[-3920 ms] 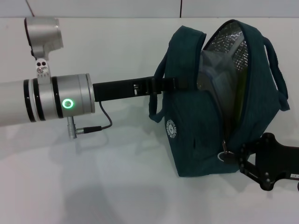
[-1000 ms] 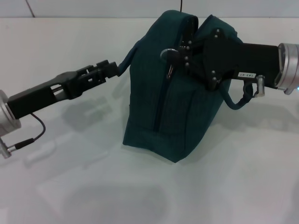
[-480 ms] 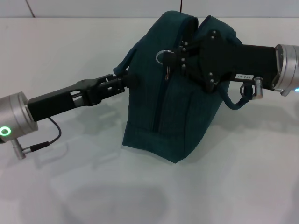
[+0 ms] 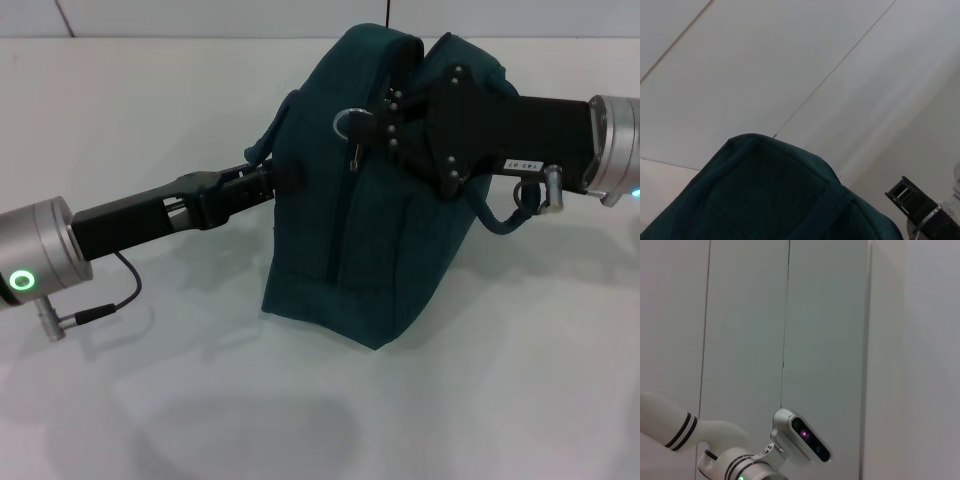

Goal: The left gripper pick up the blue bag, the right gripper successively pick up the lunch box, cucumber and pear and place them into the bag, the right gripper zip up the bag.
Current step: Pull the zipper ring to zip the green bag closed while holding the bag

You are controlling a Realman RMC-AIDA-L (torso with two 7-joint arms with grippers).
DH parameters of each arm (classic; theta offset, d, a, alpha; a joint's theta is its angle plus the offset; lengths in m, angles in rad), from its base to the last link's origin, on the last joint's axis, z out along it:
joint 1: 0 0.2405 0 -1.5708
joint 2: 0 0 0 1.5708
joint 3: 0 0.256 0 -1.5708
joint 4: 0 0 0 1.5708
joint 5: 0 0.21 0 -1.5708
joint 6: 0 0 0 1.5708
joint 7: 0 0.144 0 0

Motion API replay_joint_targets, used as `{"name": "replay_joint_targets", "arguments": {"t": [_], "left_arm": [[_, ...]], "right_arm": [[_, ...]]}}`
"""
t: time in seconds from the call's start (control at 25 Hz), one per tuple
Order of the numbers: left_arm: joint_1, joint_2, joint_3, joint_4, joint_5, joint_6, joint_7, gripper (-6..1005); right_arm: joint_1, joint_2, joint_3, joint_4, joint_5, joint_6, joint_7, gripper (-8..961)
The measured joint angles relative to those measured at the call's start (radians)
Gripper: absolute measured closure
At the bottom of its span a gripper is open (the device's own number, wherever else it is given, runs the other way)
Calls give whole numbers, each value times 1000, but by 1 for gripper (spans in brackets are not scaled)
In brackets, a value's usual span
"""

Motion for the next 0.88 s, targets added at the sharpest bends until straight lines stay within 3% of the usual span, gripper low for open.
{"name": "replay_joint_targets", "arguments": {"t": [0.48, 0.88], "left_arm": [[-3, -3, 26, 0, -3, 15, 45, 930], [-12, -3, 66, 0, 0, 24, 51, 945]], "right_arm": [[-17, -7, 7, -5, 31, 0, 39, 938], [-24, -12, 13, -18, 53, 10, 102, 937]]}}
